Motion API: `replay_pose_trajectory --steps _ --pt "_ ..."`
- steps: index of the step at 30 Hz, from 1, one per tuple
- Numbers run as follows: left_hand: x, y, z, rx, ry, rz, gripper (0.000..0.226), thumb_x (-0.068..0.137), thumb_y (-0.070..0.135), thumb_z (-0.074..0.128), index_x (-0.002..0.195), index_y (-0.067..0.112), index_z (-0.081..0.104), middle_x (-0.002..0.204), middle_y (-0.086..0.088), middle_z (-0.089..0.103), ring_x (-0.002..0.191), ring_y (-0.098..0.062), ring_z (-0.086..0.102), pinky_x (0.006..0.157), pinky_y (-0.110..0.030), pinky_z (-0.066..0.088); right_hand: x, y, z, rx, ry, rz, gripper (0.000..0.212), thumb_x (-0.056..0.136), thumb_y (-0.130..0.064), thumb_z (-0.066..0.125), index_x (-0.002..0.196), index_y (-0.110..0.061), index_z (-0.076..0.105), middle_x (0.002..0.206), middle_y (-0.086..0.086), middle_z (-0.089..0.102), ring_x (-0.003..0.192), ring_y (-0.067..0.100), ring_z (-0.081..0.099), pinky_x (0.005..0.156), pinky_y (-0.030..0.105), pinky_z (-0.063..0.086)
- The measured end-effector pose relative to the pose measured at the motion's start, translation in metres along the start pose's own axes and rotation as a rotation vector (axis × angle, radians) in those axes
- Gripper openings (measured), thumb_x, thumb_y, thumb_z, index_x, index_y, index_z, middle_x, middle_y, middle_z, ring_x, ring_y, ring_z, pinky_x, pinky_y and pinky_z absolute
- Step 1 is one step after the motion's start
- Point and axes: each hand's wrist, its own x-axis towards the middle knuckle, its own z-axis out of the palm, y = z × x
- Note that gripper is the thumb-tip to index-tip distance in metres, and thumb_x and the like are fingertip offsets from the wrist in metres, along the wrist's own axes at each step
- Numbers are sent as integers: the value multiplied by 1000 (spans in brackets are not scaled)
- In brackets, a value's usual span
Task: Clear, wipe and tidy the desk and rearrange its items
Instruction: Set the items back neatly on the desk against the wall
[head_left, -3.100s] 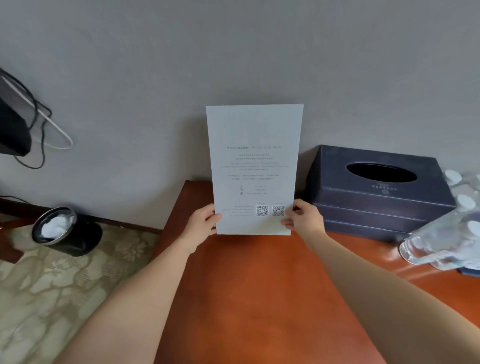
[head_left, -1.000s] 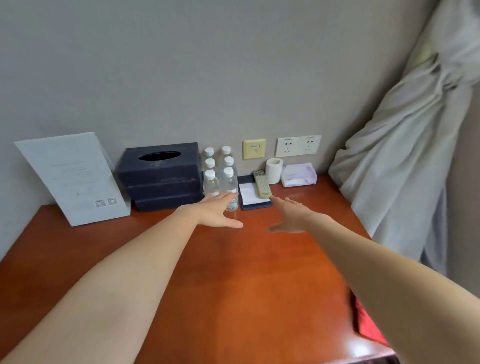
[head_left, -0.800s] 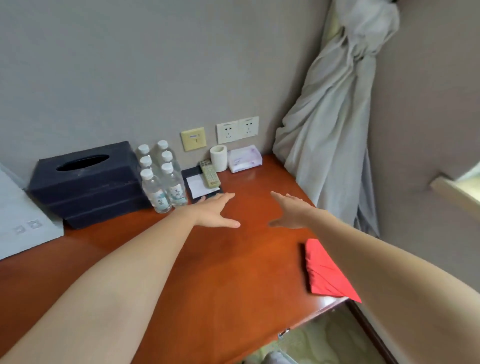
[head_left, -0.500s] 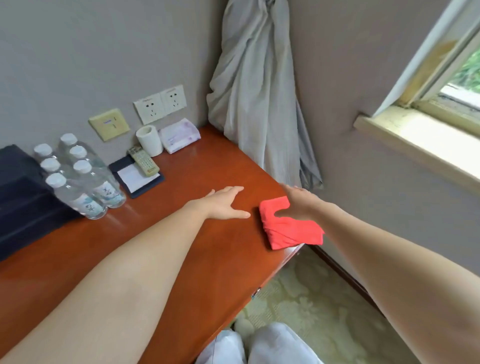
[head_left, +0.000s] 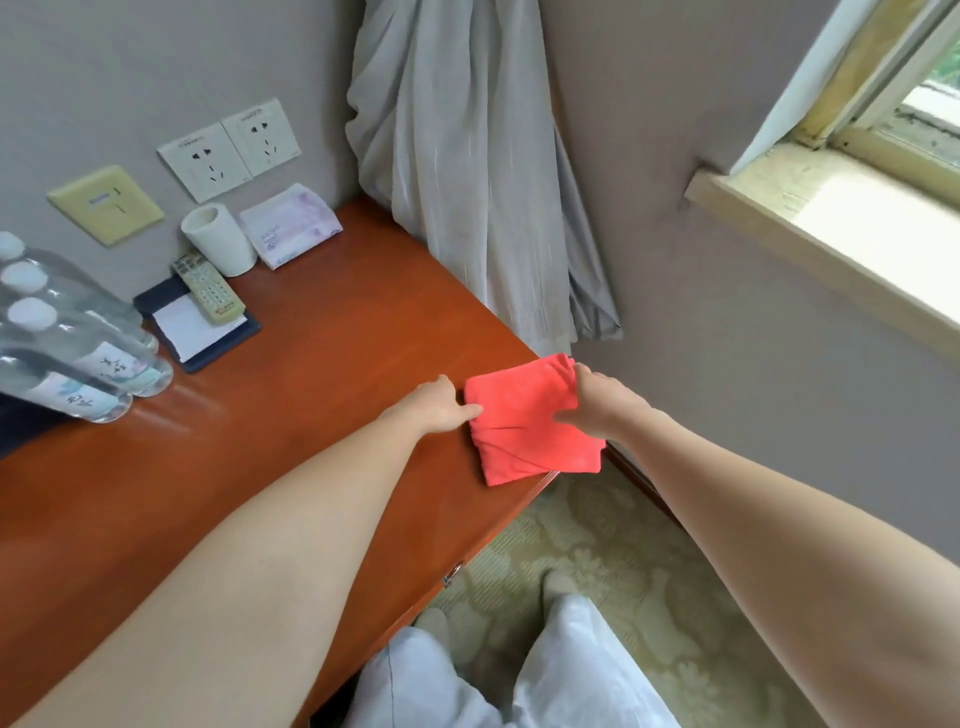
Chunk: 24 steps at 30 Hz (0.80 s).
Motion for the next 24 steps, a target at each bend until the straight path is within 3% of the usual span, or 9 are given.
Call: replay_pose_trajectory --steps 3,5,9,12,16,21,24 --pt "10 9 12 -60 -60 -101 55 96 51 53 115 1 61 109 -17 66 104 -32 63 85 -34 48 21 8 -5 51 -42 50 64 88 -37 60 139 -7 35 131 14 52 120 34 53 90 39 44" --pt "15 15 24 -174 -76 -169 42 96 48 55 93 7 60 85 -10 63 85 -27 62 78 -34 52 31 14 -5 49 -109 69 64 89 -37 61 137 -3 35 128 15 53 116 35 55 84 37 45" --pt "19 29 44 -566 -45 -247 36 97 33 60 125 10 55 118 -8 60 107 -22 60 90 -35 54 43 29 1 3 -142 12 47 87 -33 62 122 -4 50 96 10 59 87 31 63 60 28 45" --pt "13 33 50 -791 -11 -262 49 95 27 65 137 14 44 134 -2 54 122 -20 54 93 -35 51 45 36 7 88 -61 9 43 84 -26 67 119 -7 51 113 13 61 106 33 60 73 32 45" --pt "5 36 50 -877 -28 -231 55 91 23 70 134 16 37 129 2 52 112 -15 57 83 -29 51 46 39 17 271 -18 -3 28 84 -17 61 109 -13 50 115 13 61 105 34 59 73 33 41" --pt "0 47 39 -880 20 -159 39 92 17 68 122 16 44 120 -8 62 99 -15 64 68 -27 53 38 53 11 356 -14 -34 37 84 -20 59 118 -10 48 118 13 58 107 36 57 78 37 45" --pt "-2 65 23 -868 25 -83 36 93 17 67 122 16 45 119 -9 65 99 -16 65 69 -28 53 33 66 -9 429 20 -49 38 82 -19 59 117 -11 48 114 11 58 106 35 58 87 46 51"
